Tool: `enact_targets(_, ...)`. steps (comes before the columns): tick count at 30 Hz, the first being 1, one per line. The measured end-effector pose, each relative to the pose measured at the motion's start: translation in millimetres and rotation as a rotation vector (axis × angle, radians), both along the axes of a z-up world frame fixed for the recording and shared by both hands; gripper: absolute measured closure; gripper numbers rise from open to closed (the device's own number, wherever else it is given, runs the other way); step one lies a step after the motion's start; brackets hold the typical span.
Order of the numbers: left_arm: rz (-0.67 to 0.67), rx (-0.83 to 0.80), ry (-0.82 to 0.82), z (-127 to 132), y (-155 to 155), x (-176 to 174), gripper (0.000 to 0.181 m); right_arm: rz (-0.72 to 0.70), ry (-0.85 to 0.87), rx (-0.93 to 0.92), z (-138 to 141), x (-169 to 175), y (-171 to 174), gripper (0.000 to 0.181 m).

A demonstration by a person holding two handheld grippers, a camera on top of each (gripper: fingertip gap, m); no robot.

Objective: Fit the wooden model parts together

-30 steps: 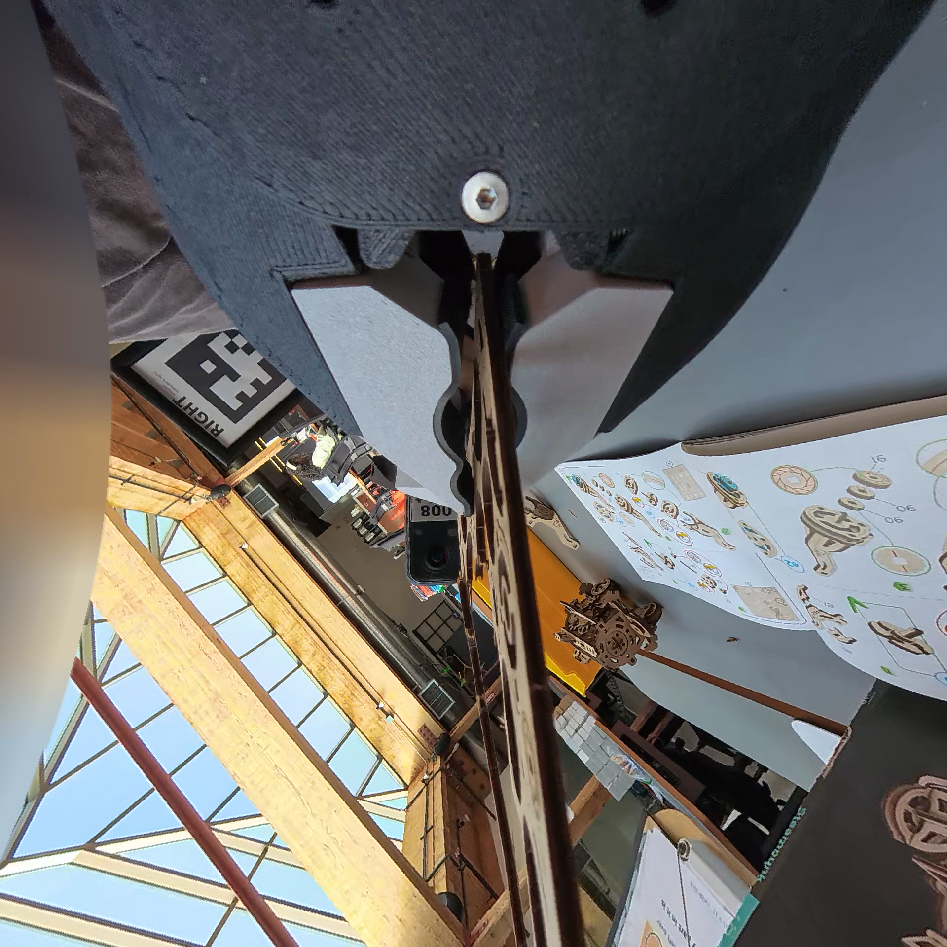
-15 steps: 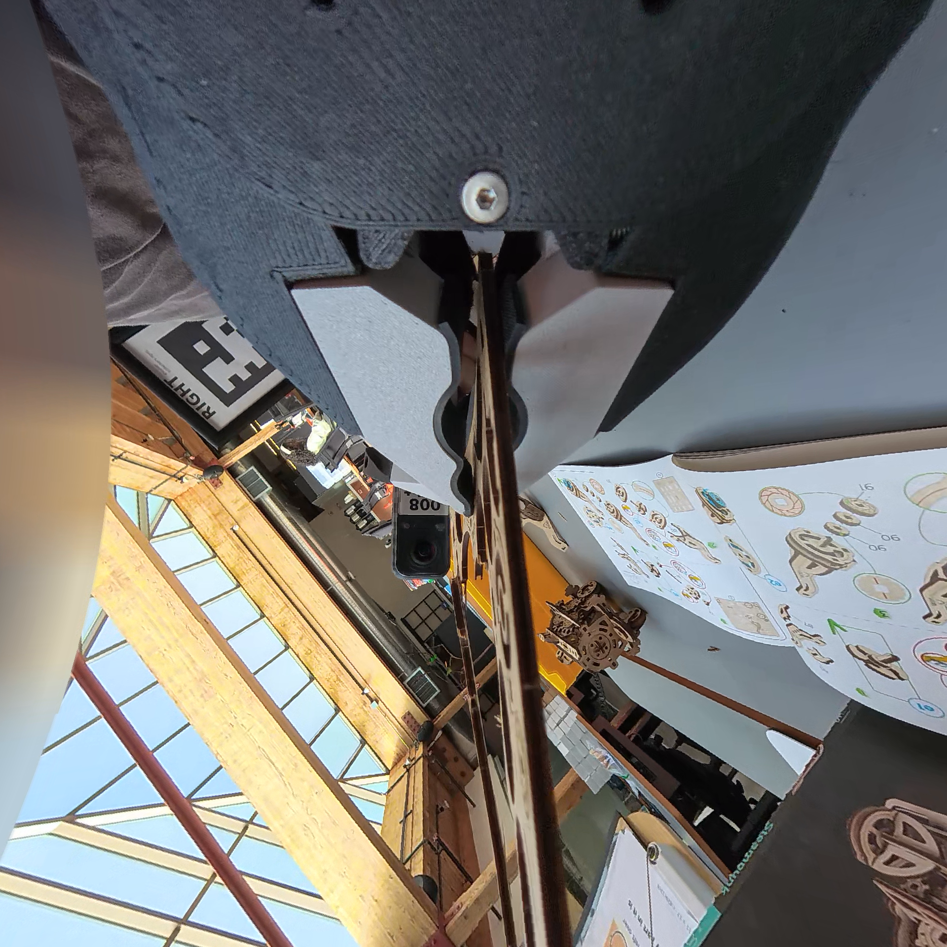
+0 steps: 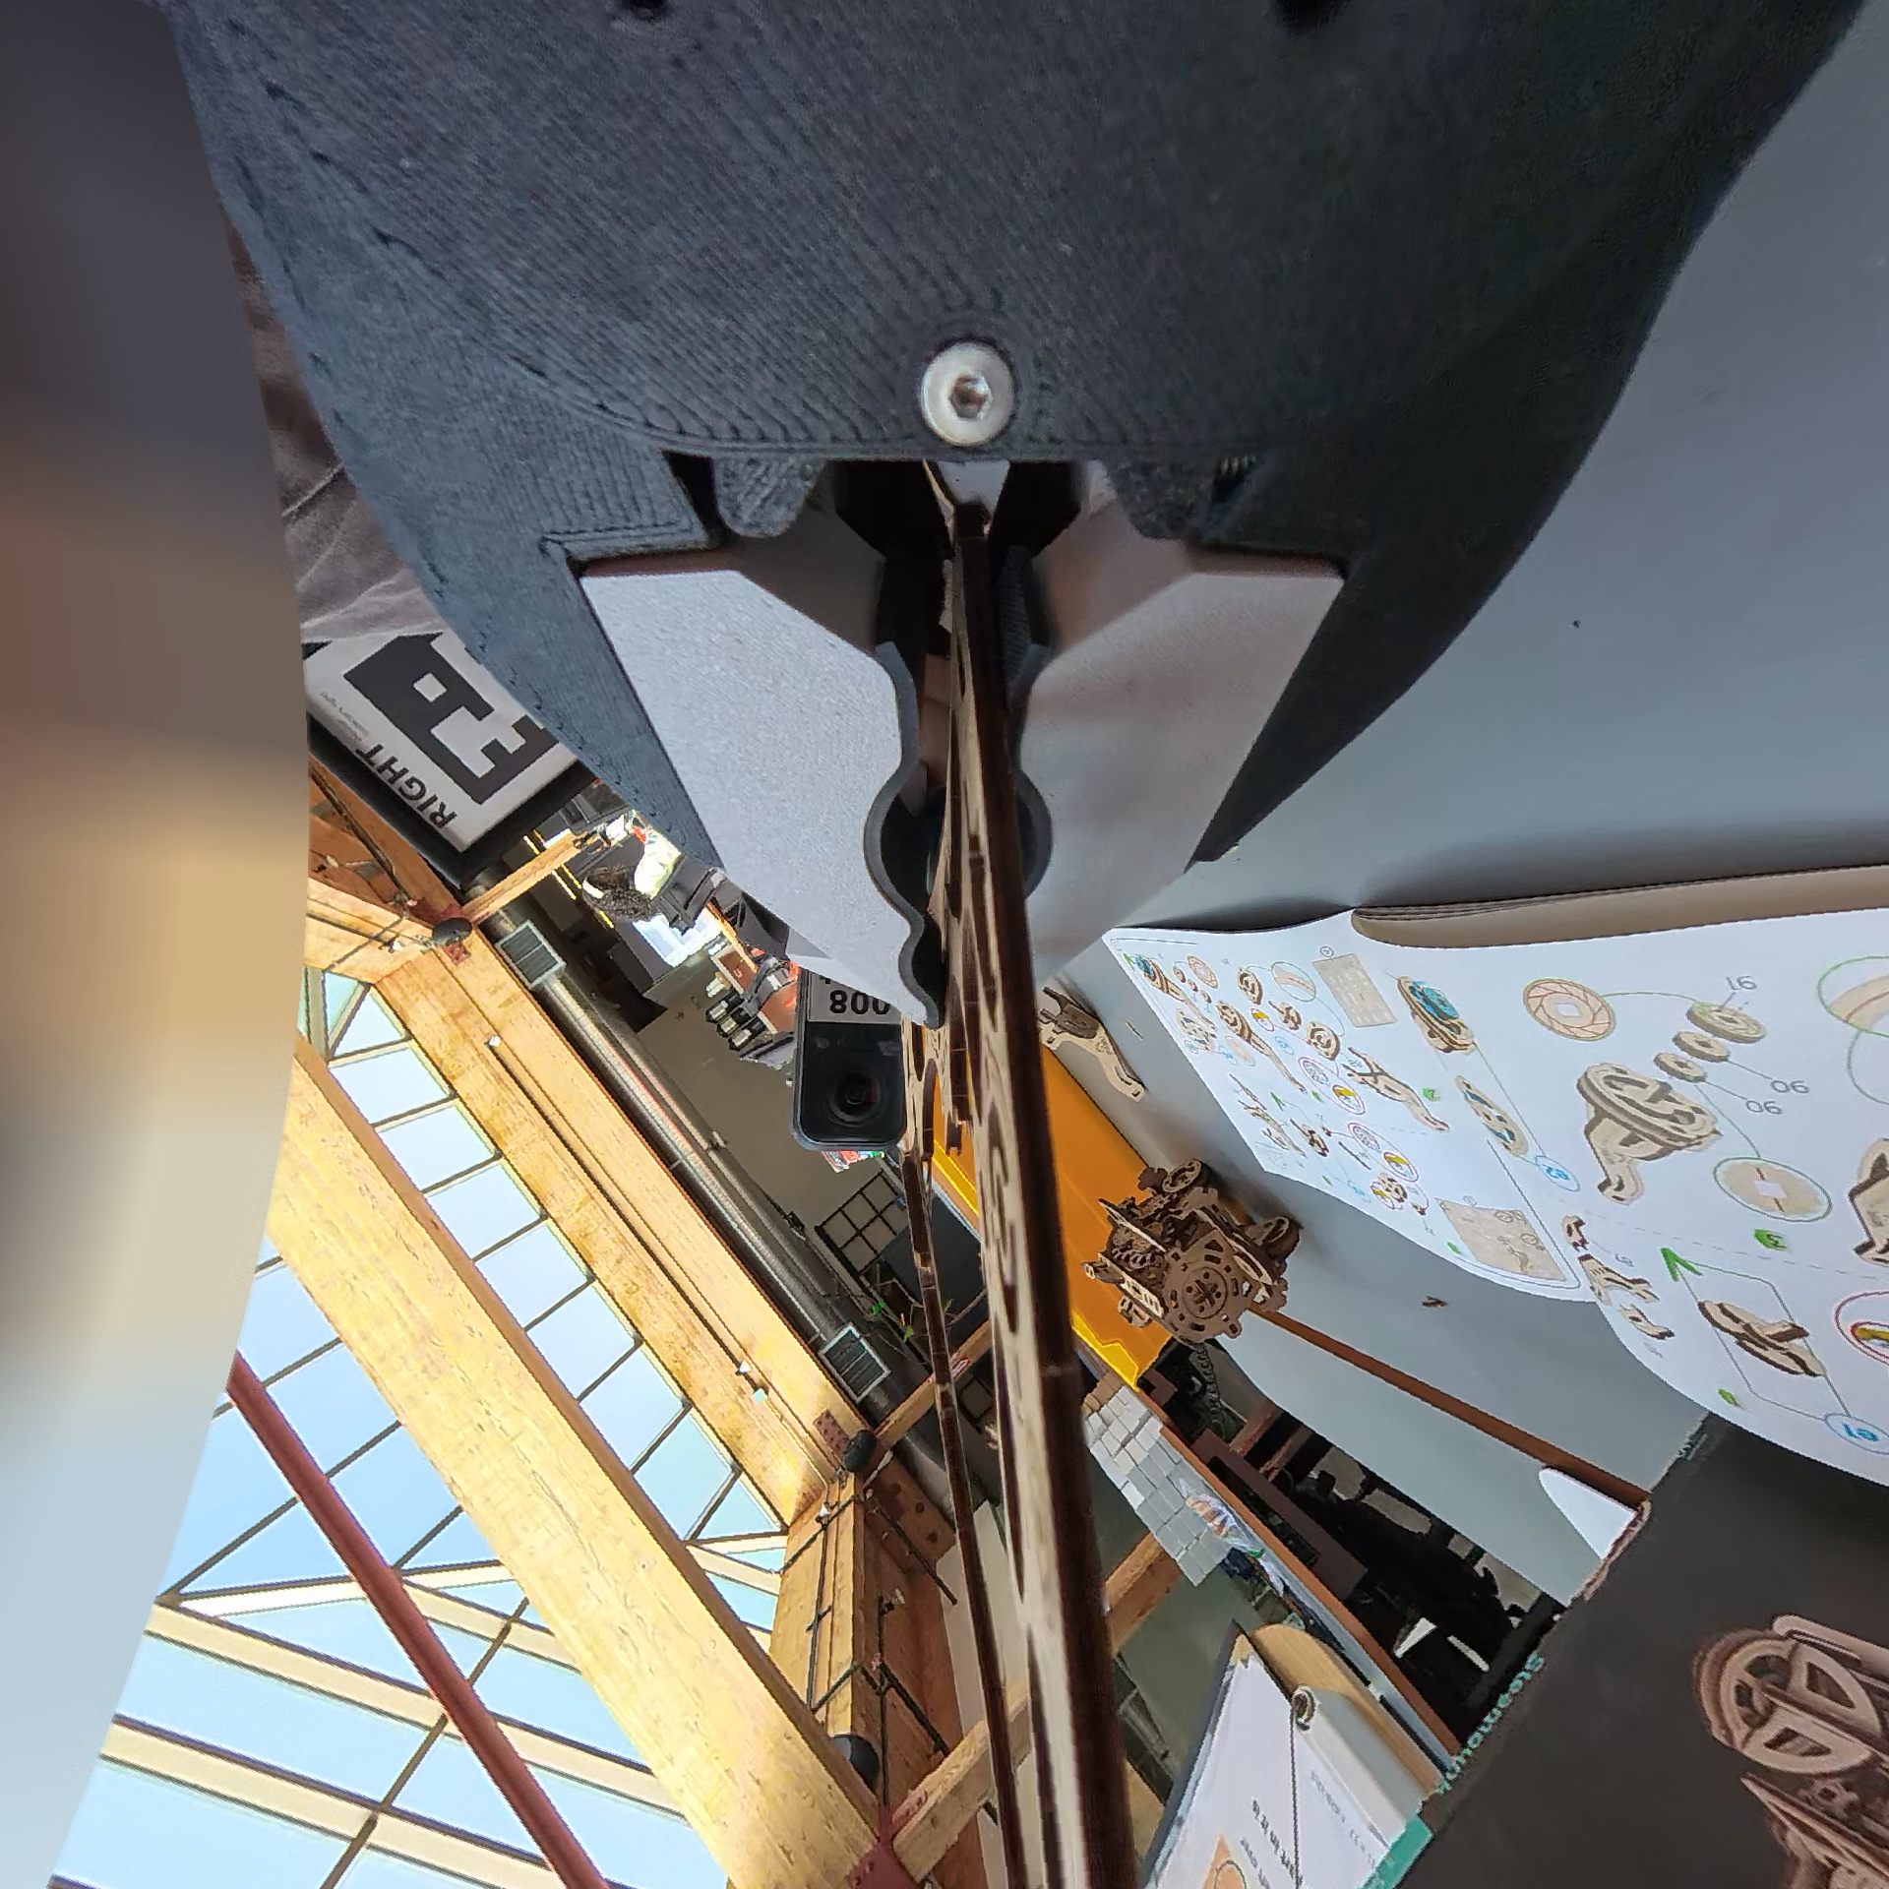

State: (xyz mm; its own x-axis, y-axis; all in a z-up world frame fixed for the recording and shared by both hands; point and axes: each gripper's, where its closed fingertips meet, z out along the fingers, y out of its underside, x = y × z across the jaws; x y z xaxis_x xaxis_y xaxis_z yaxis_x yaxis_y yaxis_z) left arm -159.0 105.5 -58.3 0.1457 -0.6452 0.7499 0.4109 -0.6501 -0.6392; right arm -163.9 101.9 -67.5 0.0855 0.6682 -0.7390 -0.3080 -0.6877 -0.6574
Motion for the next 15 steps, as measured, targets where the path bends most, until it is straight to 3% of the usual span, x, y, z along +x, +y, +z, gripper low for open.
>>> enact_targets(4, -0.011, 0.067, 0.009, 6.4, -2.1, 1.7, 0.181, 0.059, 0.132, -0.069, 8.8, 1.8, -2.4, 0.180)
enact_targets(15, -0.033, 0.053, -0.013, 6.2, -2.4, -1.2, 0.181, 0.106, 0.021, -0.005, 5.2, -0.1, -7.0, 0.179)
